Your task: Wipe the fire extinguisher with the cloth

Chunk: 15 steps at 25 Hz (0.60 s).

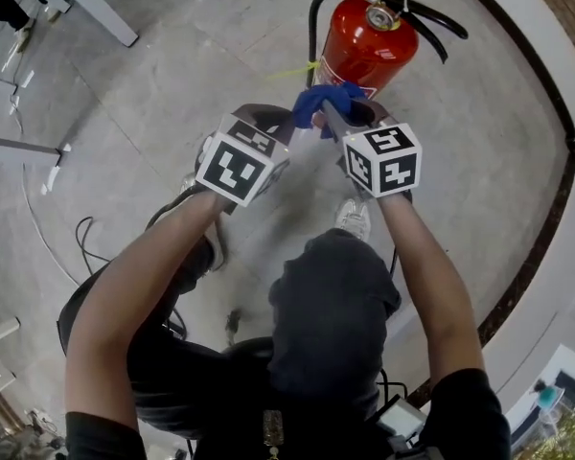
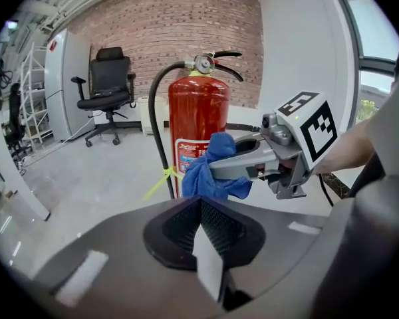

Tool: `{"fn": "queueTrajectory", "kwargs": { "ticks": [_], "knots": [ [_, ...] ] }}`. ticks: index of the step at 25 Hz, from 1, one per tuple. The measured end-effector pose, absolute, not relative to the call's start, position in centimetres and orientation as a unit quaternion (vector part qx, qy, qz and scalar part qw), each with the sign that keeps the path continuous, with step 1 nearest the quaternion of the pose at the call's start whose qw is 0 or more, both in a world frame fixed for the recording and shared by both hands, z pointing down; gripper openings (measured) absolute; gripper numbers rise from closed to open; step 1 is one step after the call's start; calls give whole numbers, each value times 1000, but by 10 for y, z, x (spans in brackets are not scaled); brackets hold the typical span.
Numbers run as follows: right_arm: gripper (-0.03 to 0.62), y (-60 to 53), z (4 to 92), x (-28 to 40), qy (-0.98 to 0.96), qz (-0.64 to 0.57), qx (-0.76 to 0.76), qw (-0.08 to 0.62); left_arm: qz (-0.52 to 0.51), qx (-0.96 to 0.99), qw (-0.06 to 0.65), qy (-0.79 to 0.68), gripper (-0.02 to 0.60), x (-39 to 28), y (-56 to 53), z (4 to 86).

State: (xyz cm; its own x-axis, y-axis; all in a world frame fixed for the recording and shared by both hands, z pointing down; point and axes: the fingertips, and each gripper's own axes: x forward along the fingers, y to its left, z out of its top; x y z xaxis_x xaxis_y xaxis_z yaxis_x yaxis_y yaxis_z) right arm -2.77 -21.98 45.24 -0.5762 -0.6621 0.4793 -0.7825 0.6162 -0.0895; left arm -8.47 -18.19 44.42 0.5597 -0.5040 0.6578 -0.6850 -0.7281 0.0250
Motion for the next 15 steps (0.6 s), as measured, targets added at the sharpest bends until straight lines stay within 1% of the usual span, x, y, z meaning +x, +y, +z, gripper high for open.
{"fn": "queueTrajectory", "kwargs": {
  "ticks": [8, 9, 11, 12, 15],
  "knots": [
    [61, -231, 450, -54, -872, 176, 411, 201, 321, 871, 143, -343, 6, -105, -185, 446],
    [61, -232, 448, -57, -873, 179, 408, 200, 319, 873, 146, -340, 27, -104, -187, 448],
    [61, -235, 444, -60, -875, 183, 402, 198, 313, 876, 150, -334, 143, -99, -191, 451],
    [61, -236, 443, -62, -876, 186, 399, 196, 311, 879, 147, -332, 184, -97, -194, 453],
    [63, -236, 440, -67, -881, 202, 385, 188, 309, 886, 125, -323, 250, -89, -203, 456]
  ]
}}
